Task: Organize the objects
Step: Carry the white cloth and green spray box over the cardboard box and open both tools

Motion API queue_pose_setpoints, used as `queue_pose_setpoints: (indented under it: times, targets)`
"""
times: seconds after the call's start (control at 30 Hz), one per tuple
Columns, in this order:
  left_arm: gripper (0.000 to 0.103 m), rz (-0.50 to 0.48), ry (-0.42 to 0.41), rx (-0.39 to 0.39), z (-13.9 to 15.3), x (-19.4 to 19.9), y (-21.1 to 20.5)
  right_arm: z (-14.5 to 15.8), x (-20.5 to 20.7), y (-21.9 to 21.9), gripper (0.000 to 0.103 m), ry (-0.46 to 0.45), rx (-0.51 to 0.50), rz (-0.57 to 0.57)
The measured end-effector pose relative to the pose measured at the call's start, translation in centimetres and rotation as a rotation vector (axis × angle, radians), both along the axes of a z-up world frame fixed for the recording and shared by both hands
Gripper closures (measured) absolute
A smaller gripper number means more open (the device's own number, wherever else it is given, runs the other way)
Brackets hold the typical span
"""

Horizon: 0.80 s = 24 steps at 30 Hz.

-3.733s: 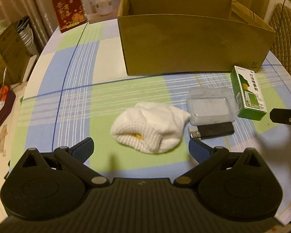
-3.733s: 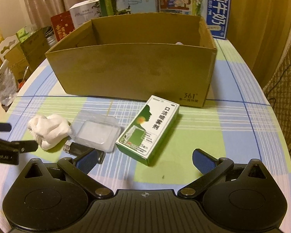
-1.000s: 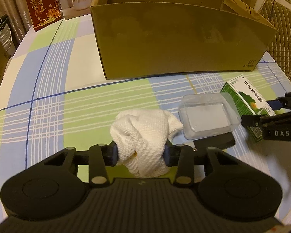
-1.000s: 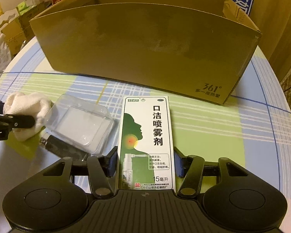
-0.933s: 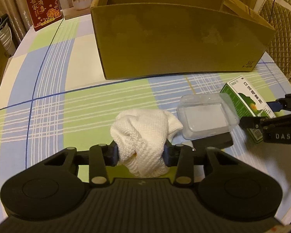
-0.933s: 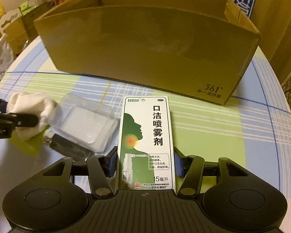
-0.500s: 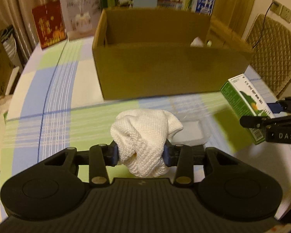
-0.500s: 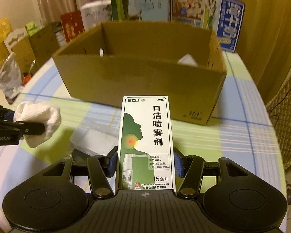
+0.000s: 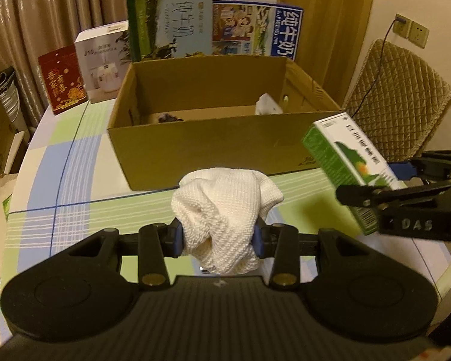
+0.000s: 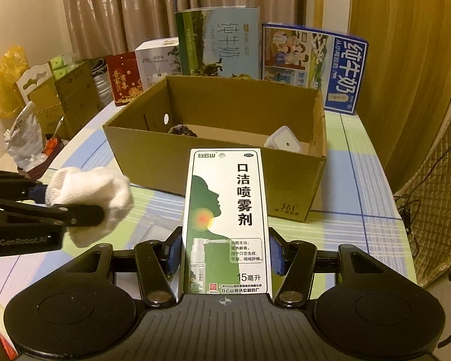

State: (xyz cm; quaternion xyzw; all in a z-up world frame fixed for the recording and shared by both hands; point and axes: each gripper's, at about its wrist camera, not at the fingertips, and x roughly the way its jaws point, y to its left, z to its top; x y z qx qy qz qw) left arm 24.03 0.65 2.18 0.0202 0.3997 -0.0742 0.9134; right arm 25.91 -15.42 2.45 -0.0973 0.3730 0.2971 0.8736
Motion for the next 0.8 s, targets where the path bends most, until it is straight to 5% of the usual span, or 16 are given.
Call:
queue_pose_setpoints:
  times: [0.8]
  targets:
    - [0.067,0.031,-0.081,0.001,2.0,1.9,0.7,1.5,1.6,0.3,0.05,-0.034,0.044,-0.001]
